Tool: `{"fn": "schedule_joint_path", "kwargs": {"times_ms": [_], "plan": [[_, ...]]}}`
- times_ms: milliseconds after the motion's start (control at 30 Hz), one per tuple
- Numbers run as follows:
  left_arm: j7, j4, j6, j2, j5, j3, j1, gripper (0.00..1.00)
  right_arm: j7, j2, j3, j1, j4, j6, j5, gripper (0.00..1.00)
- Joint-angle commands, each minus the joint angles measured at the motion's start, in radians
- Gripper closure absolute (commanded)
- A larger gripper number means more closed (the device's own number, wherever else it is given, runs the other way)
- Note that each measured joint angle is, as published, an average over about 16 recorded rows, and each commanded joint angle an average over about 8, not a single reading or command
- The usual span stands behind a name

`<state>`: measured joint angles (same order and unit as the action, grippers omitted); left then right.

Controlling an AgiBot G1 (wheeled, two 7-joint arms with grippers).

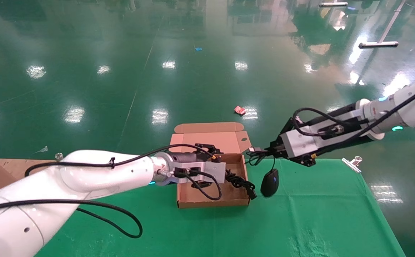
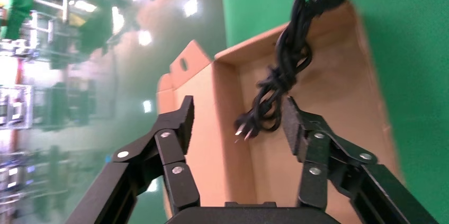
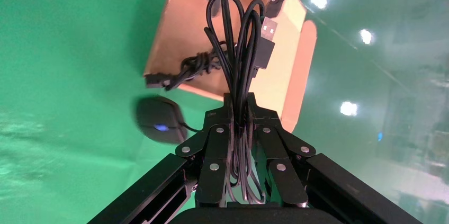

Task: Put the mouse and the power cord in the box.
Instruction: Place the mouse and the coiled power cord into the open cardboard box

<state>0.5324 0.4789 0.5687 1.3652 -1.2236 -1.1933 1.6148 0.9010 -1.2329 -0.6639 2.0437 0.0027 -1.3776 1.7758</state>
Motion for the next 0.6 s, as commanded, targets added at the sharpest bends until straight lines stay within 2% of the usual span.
{"fn": "schedule_joint_path", "kwargs": {"times_ms": [33, 200, 333, 433, 600], "plan": [[-0.019, -0.009, 0.021, 0.0, 0.033, 0.0, 0.011, 0.0, -0.003, -0.008, 0.001, 0.003, 0.002, -0.001, -0.001, 1.0], [-0.013, -0.083, -0.022, -0.009, 0.088, 0.022, 0.049, 0.0, -0.019, -0.059, 0.003, 0.002, 0.01, 0.034, -0.004, 1.0], [0.003, -0.139, 0.001, -0.04, 0.12, 0.04, 0.082, 0.0, -0.036, -0.104, 0.009, -0.016, 0.033, 0.107, -0.014, 1.0], [0.024, -0.162, 0.086, -0.092, 0.148, 0.057, 0.11, 0.0, -0.048, -0.128, 0.015, -0.056, 0.084, 0.18, -0.032, 1.0], [0.081, -0.157, 0.308, -0.219, 0.223, 0.102, 0.14, 0.0, -0.086, -0.142, -0.004, -0.162, 0.236, 0.294, -0.077, 1.0]]}}
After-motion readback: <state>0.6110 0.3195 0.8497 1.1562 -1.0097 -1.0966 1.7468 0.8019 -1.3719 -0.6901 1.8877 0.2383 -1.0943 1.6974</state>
